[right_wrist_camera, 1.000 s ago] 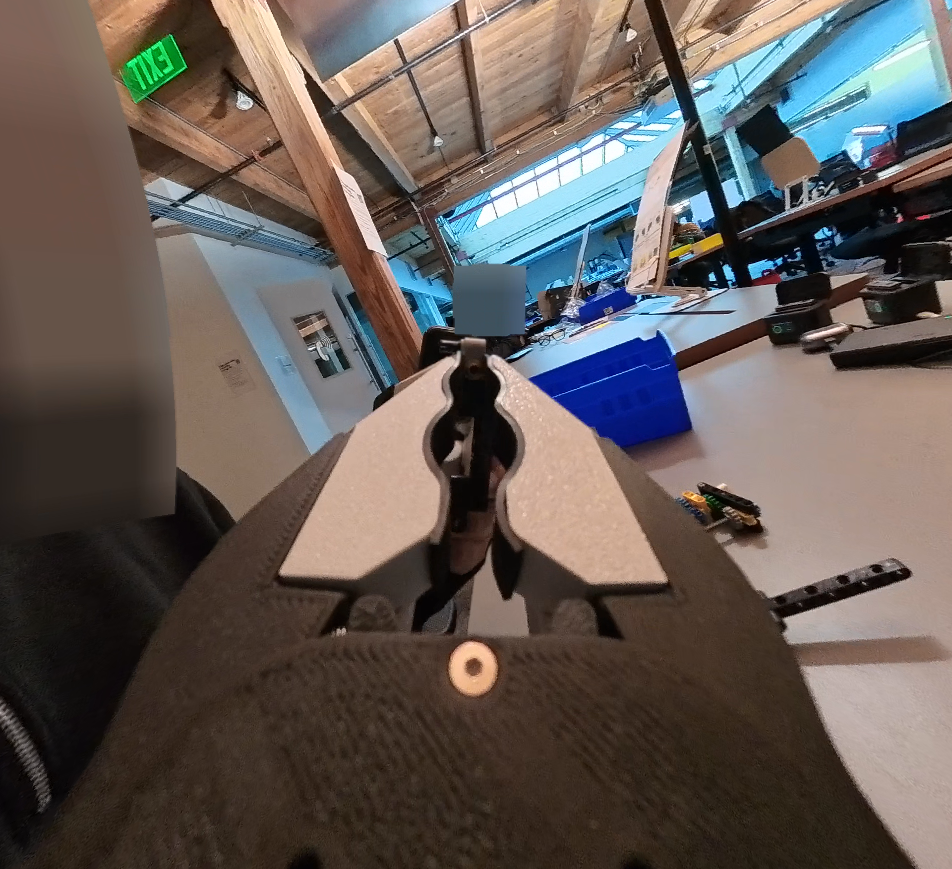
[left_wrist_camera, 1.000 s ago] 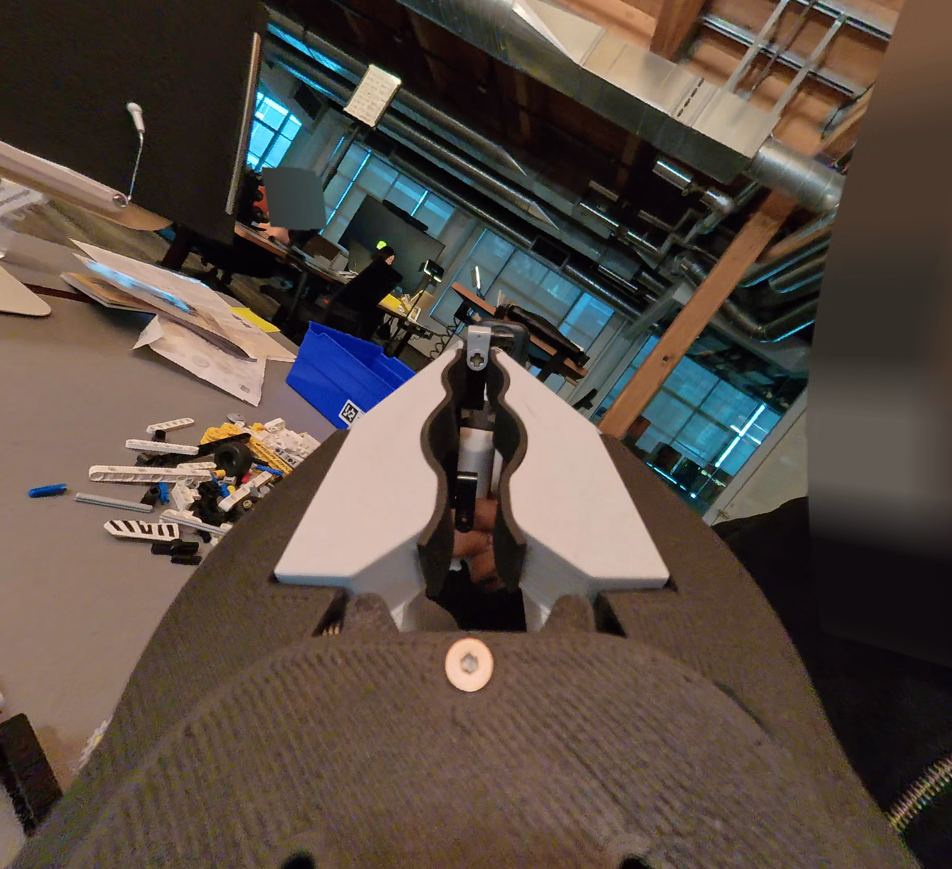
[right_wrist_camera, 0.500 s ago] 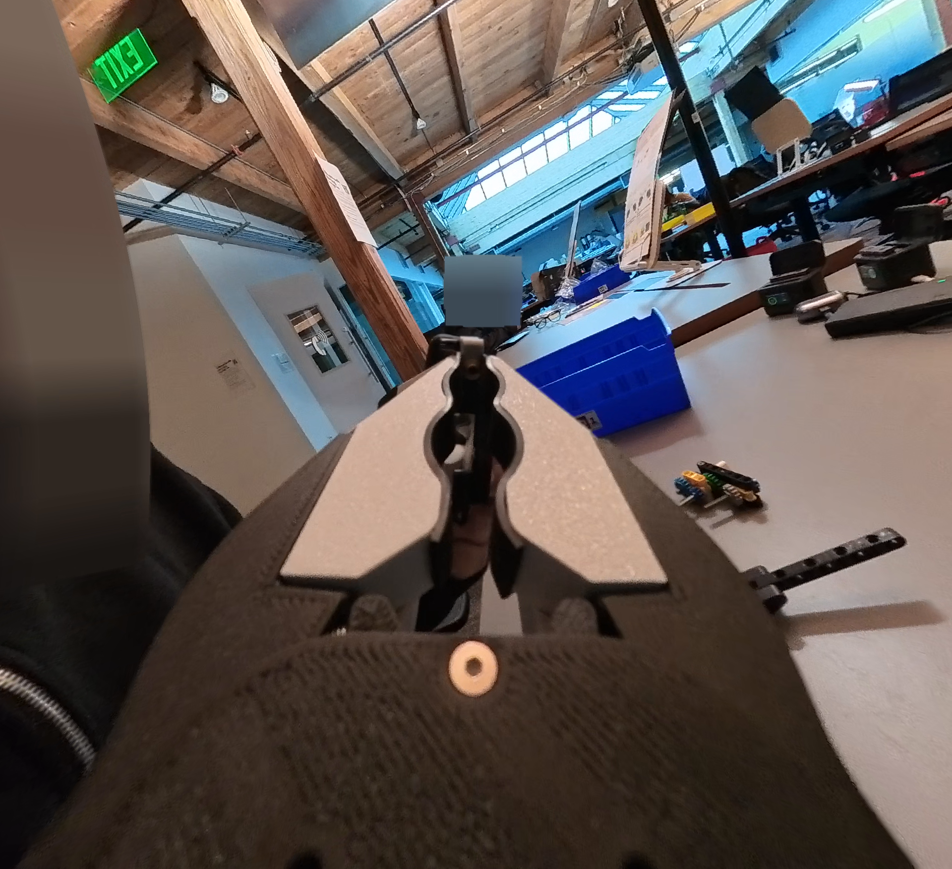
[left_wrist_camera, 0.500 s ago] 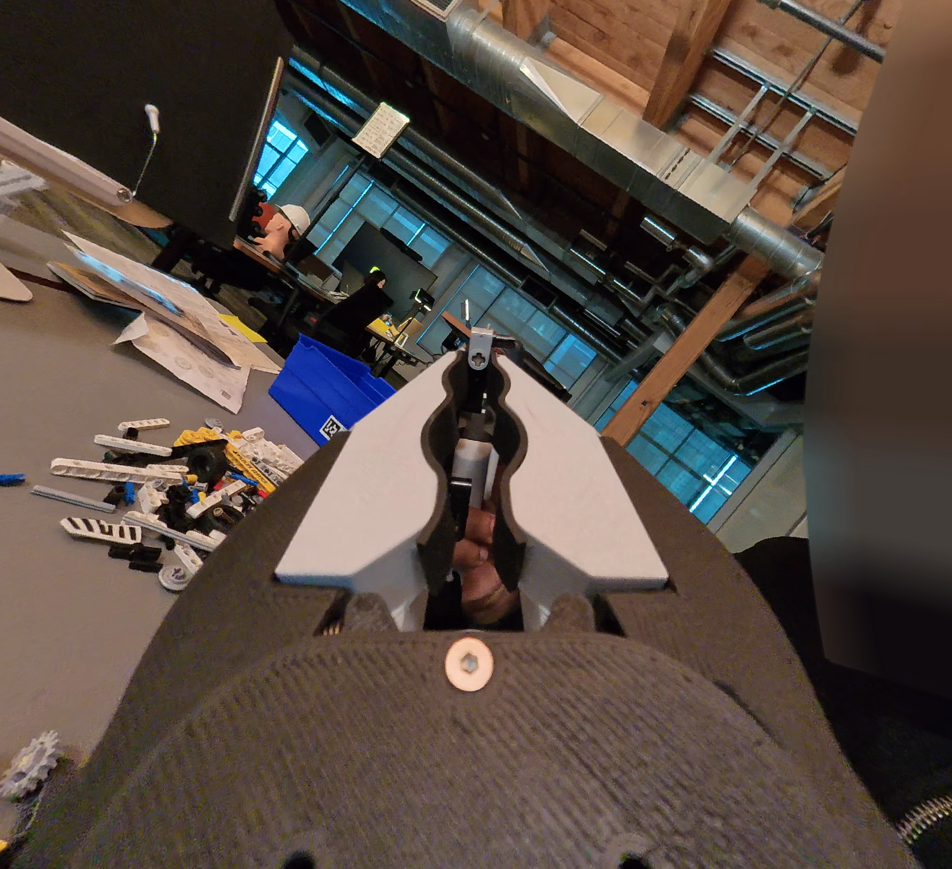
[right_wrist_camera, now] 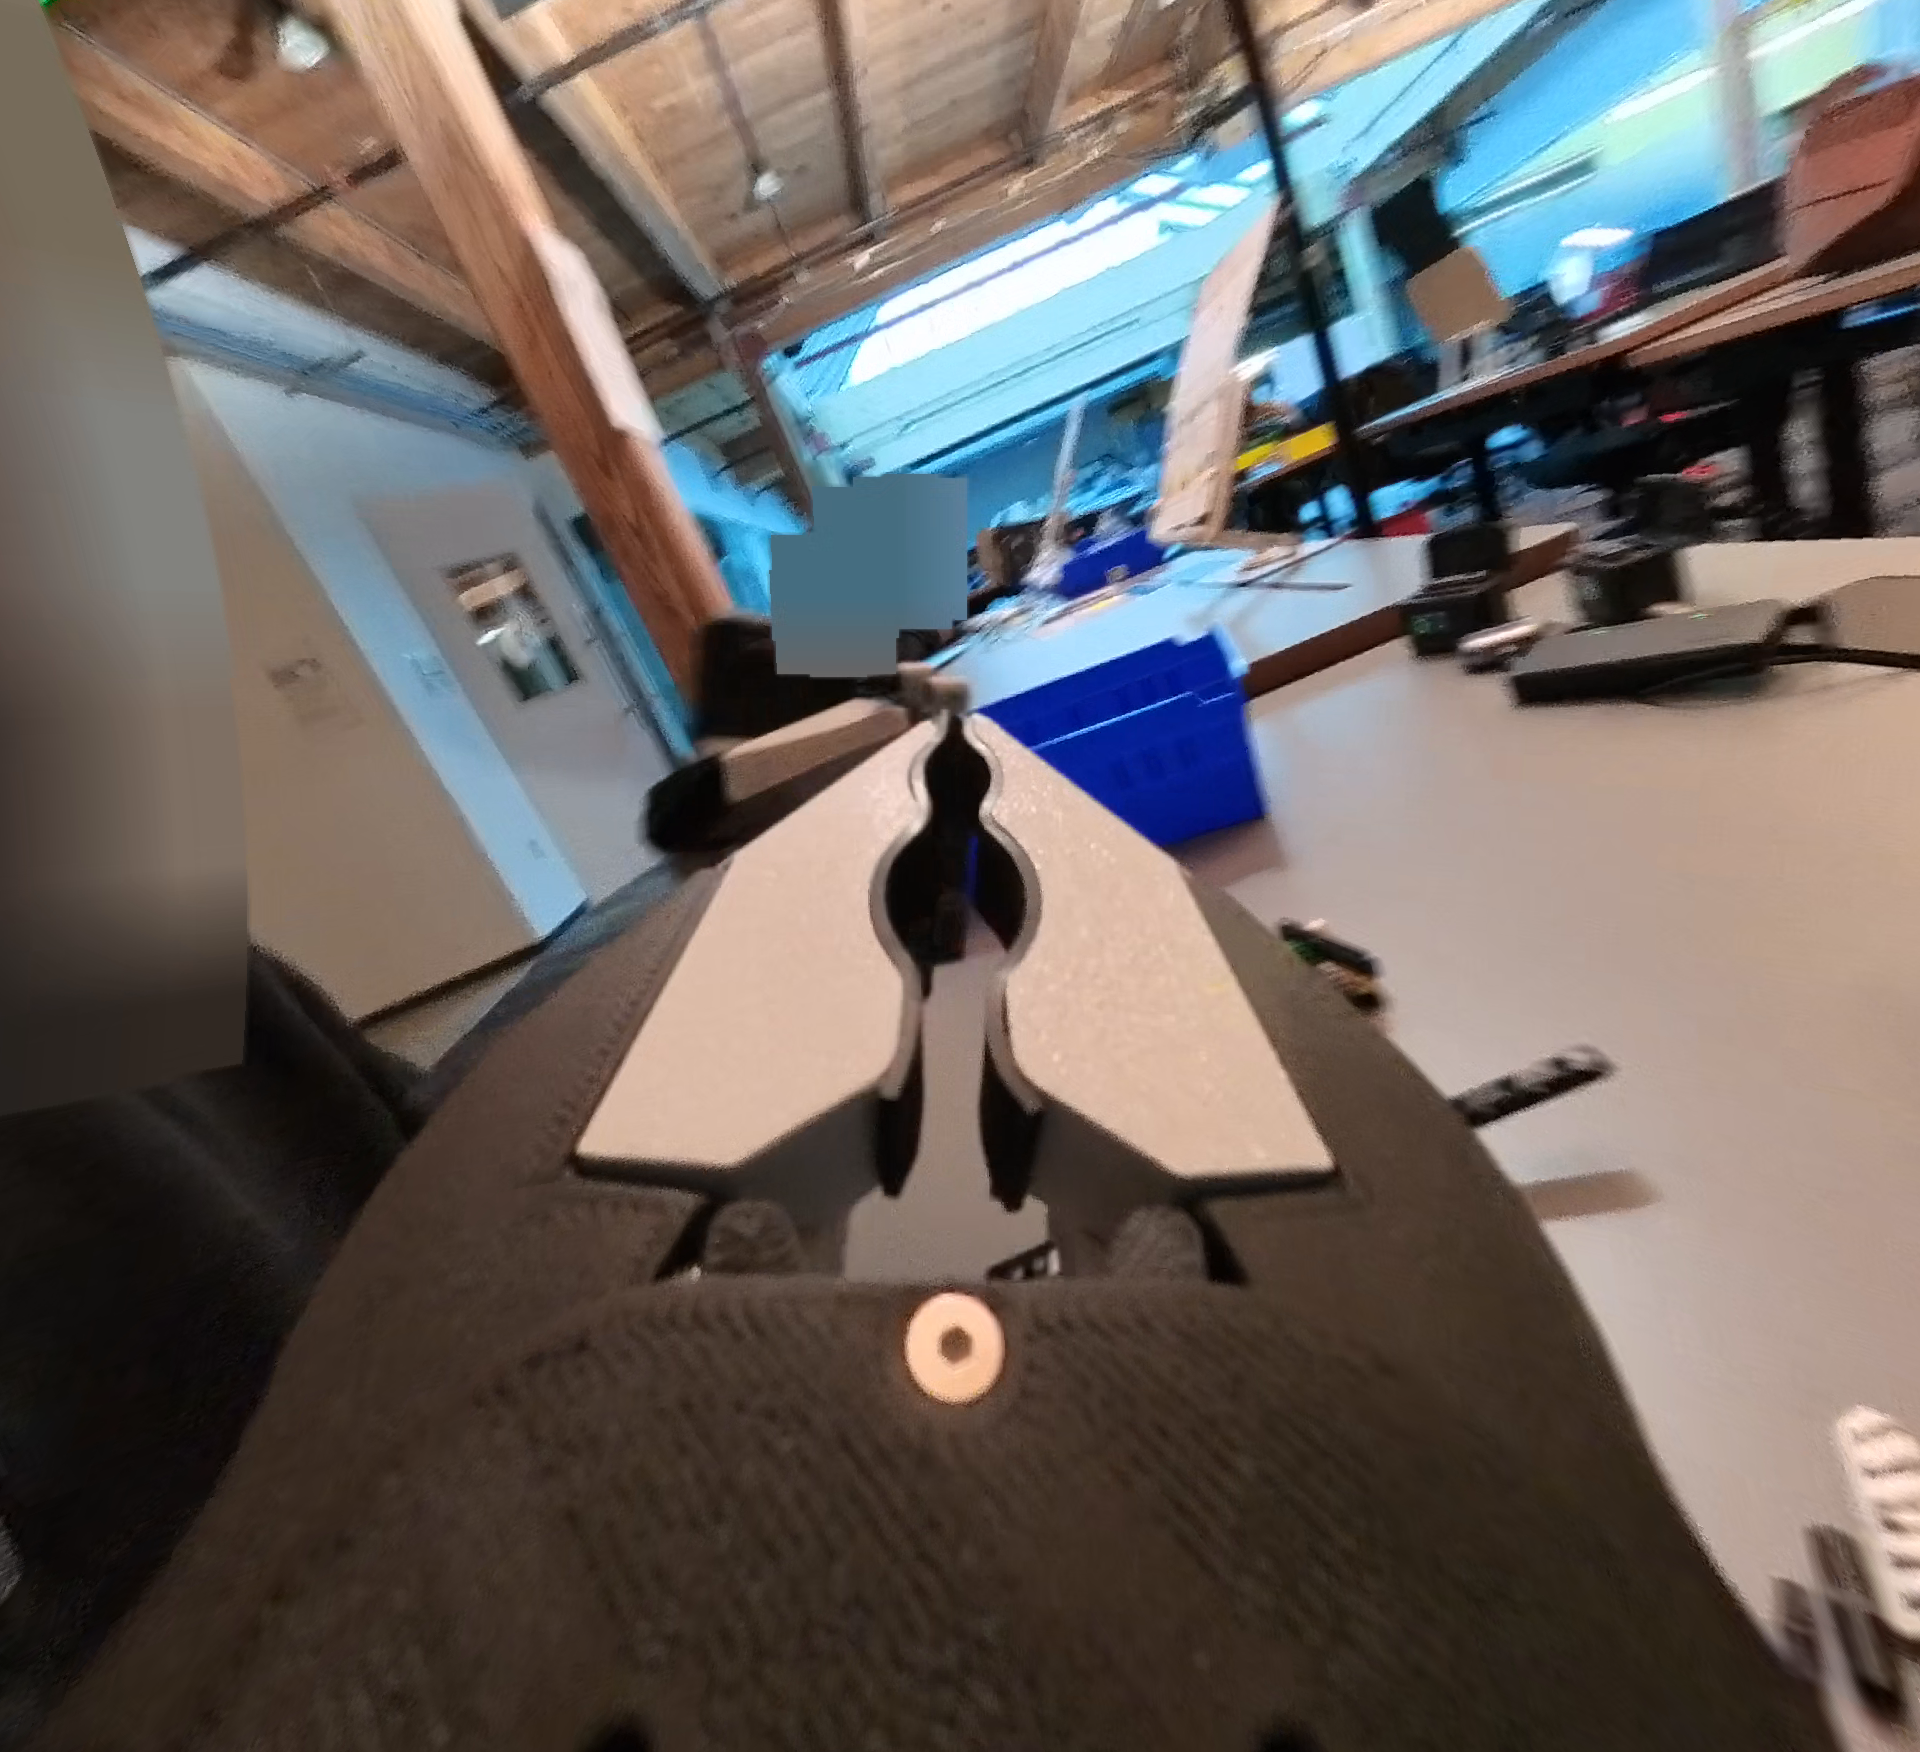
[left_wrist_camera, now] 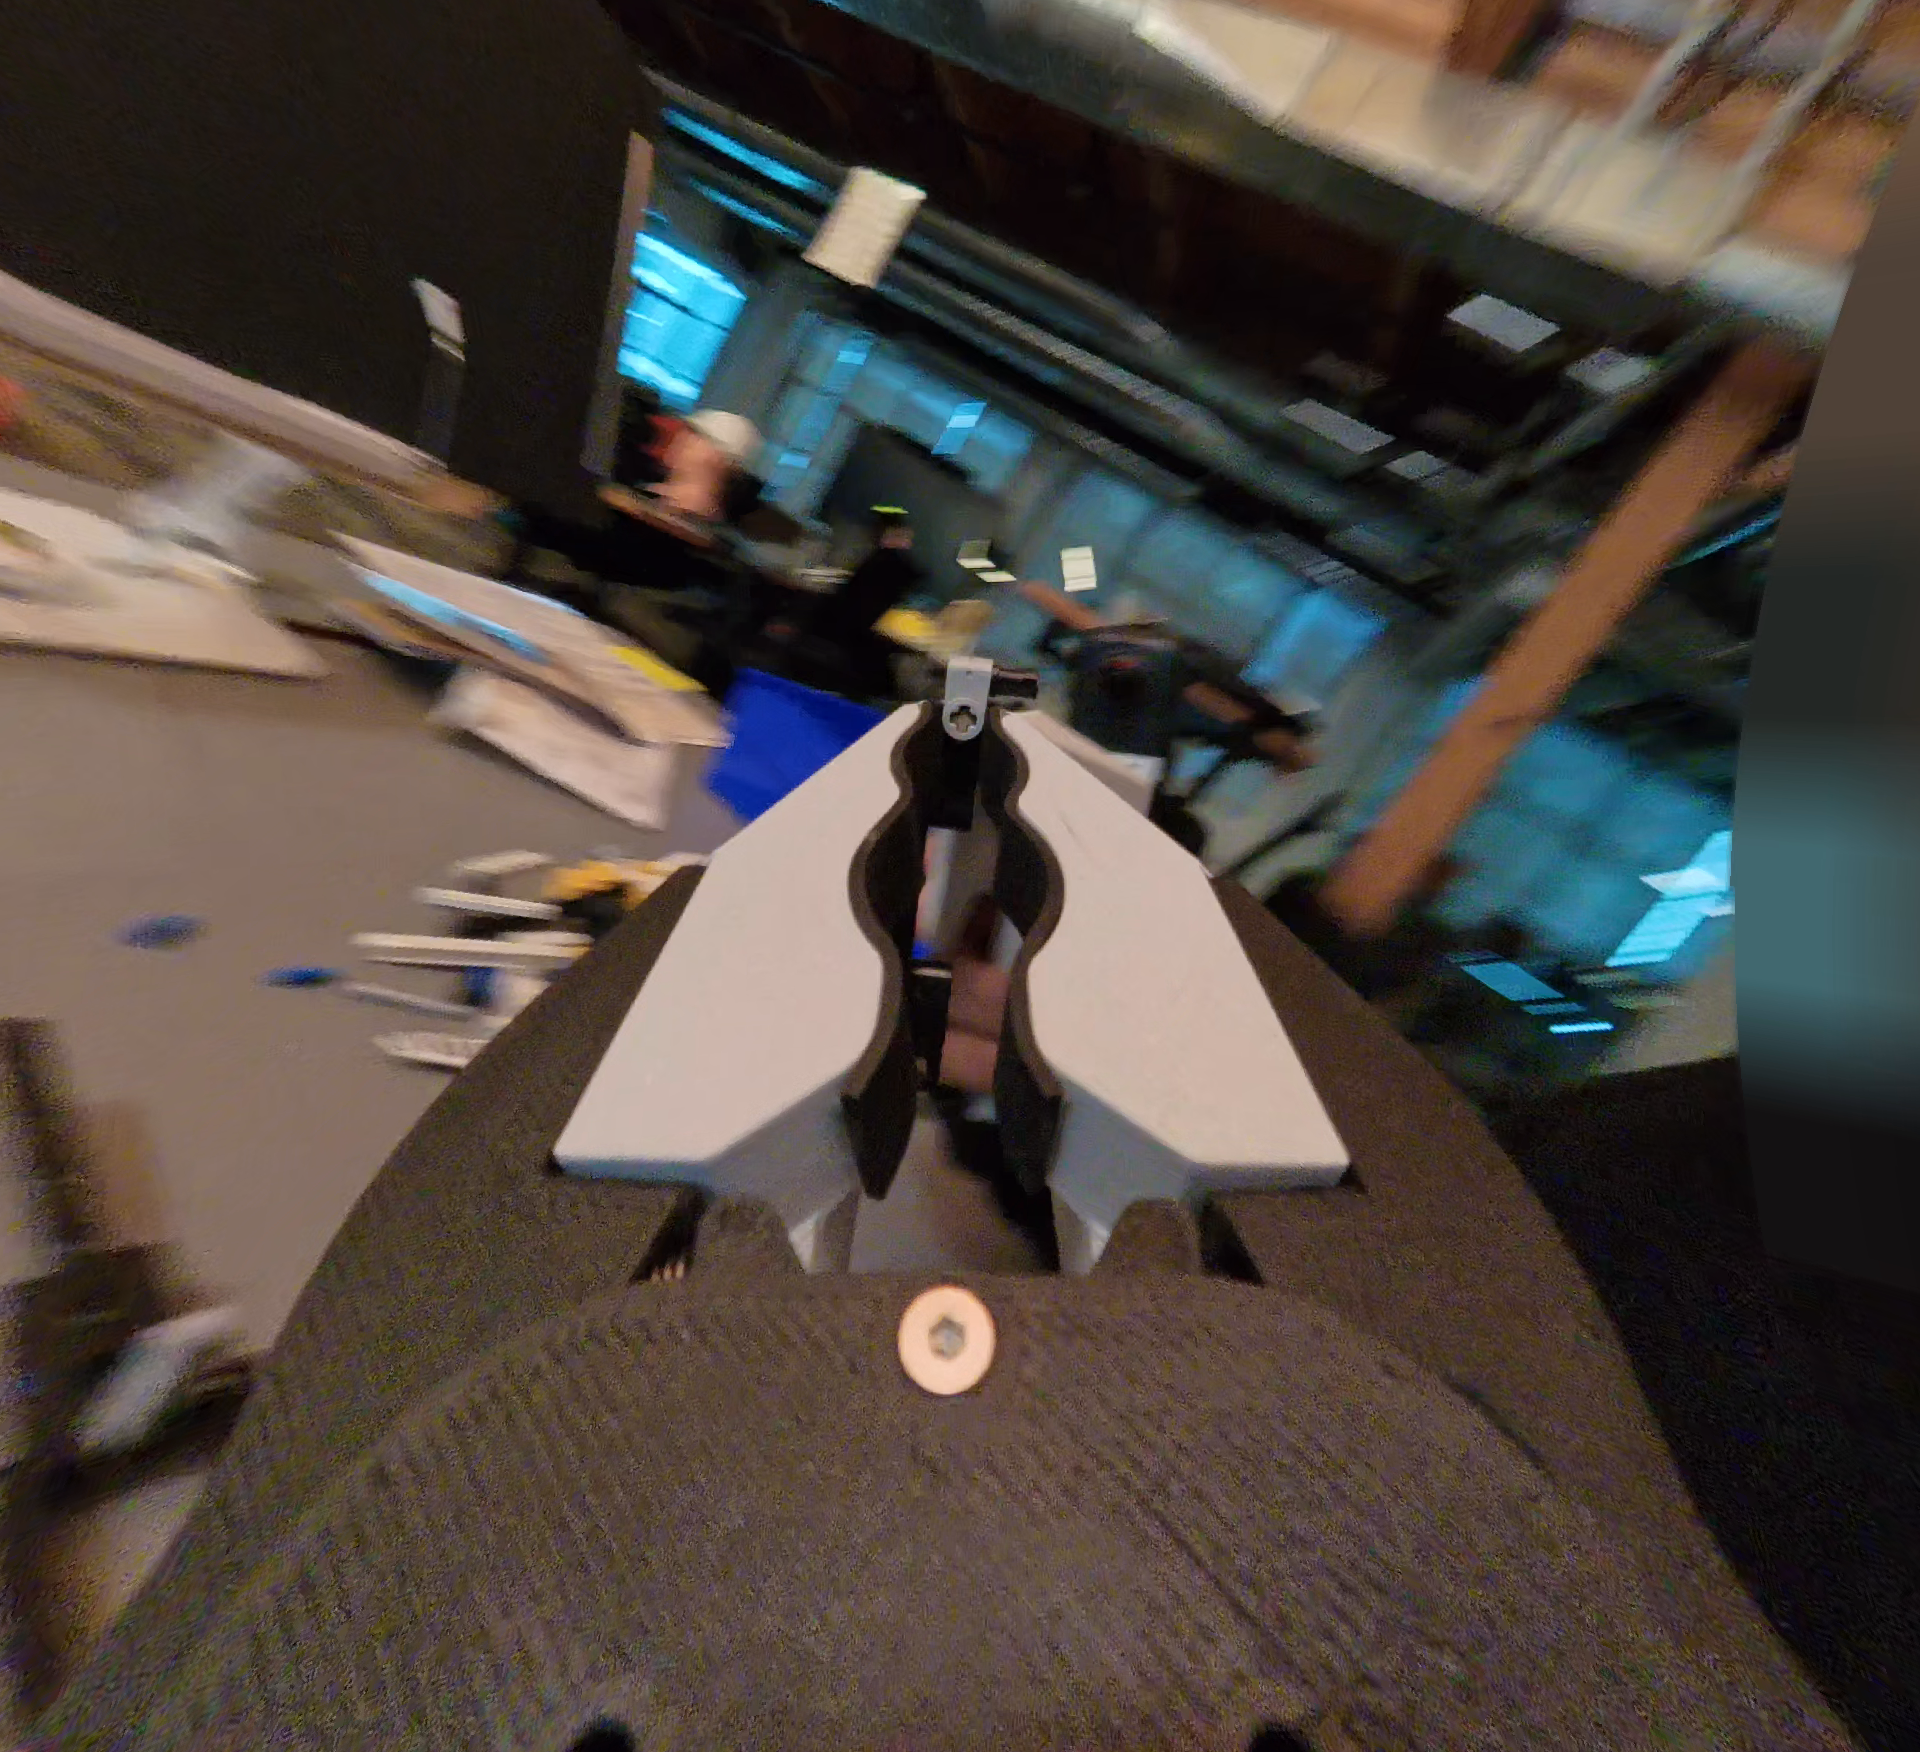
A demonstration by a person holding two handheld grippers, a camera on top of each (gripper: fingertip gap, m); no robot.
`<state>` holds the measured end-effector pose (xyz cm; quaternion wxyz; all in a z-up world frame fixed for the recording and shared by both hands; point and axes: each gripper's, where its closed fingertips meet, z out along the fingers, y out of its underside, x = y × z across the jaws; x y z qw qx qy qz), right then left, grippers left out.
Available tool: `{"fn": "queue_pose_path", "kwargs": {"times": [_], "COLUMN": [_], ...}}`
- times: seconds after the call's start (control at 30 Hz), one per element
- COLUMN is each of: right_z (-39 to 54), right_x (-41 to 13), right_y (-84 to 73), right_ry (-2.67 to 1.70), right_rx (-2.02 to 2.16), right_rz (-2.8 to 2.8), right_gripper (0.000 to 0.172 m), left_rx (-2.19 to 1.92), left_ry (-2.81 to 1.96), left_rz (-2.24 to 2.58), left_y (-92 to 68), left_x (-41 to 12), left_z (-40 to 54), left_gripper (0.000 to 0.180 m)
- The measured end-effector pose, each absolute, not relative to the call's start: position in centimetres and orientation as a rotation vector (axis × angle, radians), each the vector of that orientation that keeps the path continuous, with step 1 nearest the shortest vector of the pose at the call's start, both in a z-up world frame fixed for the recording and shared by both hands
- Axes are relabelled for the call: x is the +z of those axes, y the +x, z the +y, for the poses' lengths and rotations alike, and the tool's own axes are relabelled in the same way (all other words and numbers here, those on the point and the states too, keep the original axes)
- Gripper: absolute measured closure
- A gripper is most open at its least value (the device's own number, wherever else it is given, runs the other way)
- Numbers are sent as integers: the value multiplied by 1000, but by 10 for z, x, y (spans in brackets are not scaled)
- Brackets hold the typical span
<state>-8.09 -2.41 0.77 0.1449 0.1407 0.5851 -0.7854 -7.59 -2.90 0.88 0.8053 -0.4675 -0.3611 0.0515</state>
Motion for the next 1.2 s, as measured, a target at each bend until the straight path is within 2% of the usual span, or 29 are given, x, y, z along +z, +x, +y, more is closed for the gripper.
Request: {"fn": "queue_pose_path", "kwargs": {"times": [0.07, 0.13, 0.27, 0.37, 0.5, 0.97, 1.2], "right_z": [-5, 2, -27, -36, -34, -35, -40], "right_x": [13, 18, 9, 1, 3, -1, -7], "right_y": [-103, -105, -75, -69, -69, -63, -70], "right_ry": [501, 471, 317, 326, 349, 341, 440], "right_rx": [-2404, -2511, -2471, -2425, -2375, -2210, -2270], "right_rz": [1654, 1723, 2001, 2082, 2006, 1982, 1966], "right_gripper": [166, 166, 150, 155, 169, 171, 171], "left_rx": [408, 535, 818, 989, 1012, 1222, 1010], "left_ry": [-1077, -1157, -1323, -1405, -1432, -1426, -1367], "left_rz": [-774, -772, -741, -687, -647, -439, -627], "left_y": [-81, -82, -87, -86, -82, -68, -77], "left_x": [10, 9, -3, -5, -4, 1, -3], "left_z": [-45, -47, -39, -35, -28, -28, -37], "left_gripper": [176, 176, 176, 176, 176, 176, 177]}}
